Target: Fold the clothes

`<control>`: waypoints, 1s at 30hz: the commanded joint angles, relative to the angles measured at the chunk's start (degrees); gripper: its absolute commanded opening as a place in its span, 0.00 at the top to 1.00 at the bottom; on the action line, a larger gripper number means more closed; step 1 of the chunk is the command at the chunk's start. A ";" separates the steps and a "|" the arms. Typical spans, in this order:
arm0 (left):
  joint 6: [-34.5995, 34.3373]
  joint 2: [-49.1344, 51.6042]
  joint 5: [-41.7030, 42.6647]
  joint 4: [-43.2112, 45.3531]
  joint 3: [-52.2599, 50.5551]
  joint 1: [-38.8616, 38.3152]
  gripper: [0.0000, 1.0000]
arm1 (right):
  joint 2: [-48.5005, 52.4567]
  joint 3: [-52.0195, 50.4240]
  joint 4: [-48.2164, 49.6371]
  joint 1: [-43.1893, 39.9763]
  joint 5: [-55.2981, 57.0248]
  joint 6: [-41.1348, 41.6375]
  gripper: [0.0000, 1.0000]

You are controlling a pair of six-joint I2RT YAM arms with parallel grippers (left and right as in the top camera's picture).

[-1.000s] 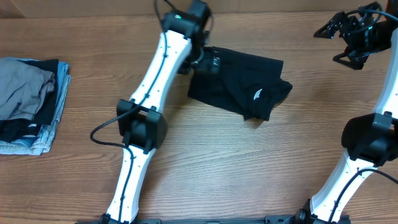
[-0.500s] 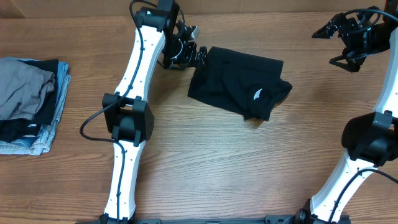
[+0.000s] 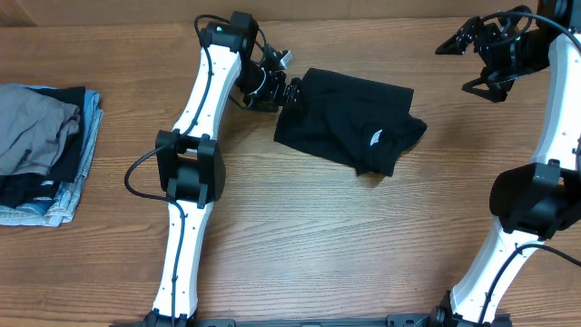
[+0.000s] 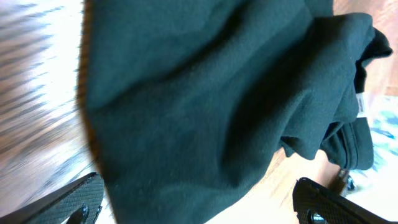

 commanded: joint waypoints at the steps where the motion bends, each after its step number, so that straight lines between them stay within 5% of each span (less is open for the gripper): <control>1: 2.34 4.02 6.86 0.57 -0.22 0.20 0.00 | -1.16 -0.15 0.04 0.15 -1.33 0.22 0.00; 14: 1.11 6.75 17.55 7.06 -0.22 -0.76 0.02 | -1.18 -0.13 0.07 0.13 -1.95 0.22 0.00; 16: 1.11 7.34 20.57 8.04 -0.22 -1.55 0.12 | -1.18 -0.13 0.07 0.02 -1.92 0.20 0.00; 21: 1.16 7.78 20.70 7.74 -0.22 -4.48 0.63 | -1.18 -0.13 0.04 -1.16 -1.92 0.20 0.00; 25: 0.83 7.78 20.79 7.21 -0.20 -4.63 0.91 | -1.18 -0.13 0.04 -2.21 -1.92 0.15 0.00; 30: -1.88 7.69 20.76 5.81 2.01 -3.61 0.96 | -1.18 -0.13 0.07 -3.10 -1.73 -0.81 0.00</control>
